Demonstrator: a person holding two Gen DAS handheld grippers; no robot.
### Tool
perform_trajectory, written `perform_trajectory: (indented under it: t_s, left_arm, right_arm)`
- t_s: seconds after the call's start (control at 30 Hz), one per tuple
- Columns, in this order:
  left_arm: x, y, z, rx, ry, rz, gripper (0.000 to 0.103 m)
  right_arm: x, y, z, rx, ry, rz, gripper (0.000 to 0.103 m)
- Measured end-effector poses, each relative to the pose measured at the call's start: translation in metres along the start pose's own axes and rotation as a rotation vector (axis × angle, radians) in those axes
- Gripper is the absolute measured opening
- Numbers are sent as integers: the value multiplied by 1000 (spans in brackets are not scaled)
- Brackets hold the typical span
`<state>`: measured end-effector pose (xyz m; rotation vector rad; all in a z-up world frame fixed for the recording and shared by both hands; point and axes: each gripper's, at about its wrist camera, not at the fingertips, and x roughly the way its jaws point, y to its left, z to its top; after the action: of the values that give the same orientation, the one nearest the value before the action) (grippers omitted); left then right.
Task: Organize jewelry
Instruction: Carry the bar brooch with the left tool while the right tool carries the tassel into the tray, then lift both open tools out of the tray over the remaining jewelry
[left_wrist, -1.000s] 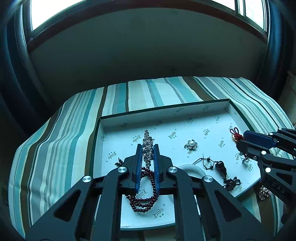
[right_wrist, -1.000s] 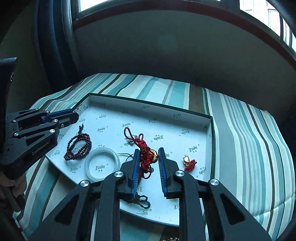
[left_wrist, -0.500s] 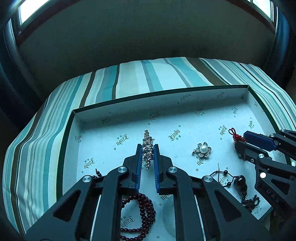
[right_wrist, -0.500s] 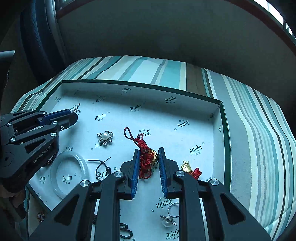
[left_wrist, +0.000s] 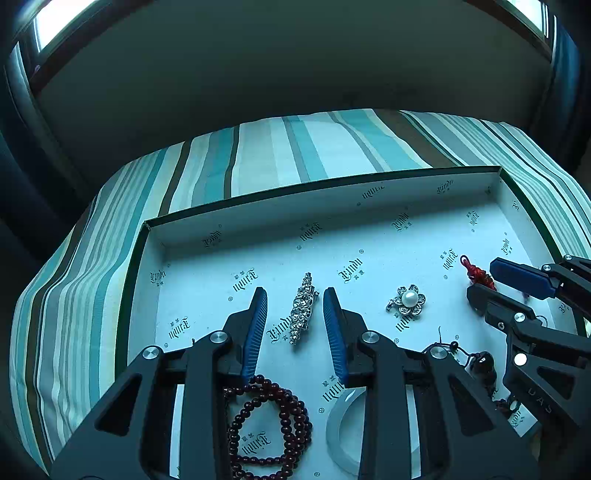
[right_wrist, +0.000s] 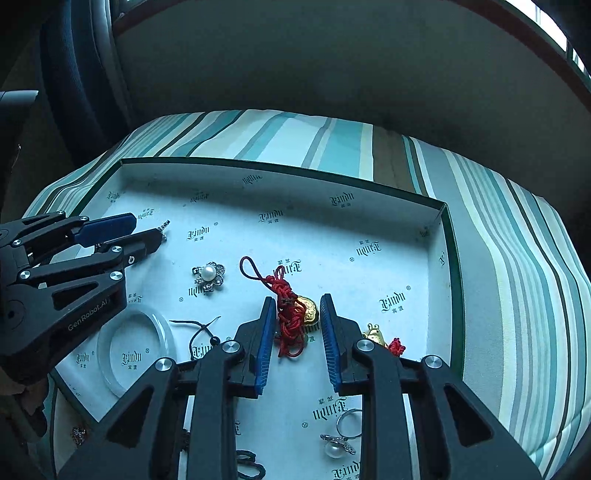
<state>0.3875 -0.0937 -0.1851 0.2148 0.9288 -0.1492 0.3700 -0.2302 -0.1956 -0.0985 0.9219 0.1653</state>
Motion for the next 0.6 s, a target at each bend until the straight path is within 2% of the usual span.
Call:
perform_trajectory:
  t_s: [0.03,0.23,0.3,0.37,0.6]
  left_arm:
    - [0,0,0,2,0,2,34]
    - [-3,0,-1,-1,-12,9,48]
    - [-6,1,-1,-4,-19,18,57]
    - [-10,2,-2,-12,-31,26,61]
    - [-34,5,-3,-27,-67,11,63]
  right_arm:
    - [-1,0,0,0,-4,-2,42]
    - [-4,-1,2,0,-16,-6,42]
    - [-6,-1,2,0,-20,-6,42]
    - [-8,-1,3,1,-26,-7,42]
    - [-24,-1,5,-3,-56,-4,42]
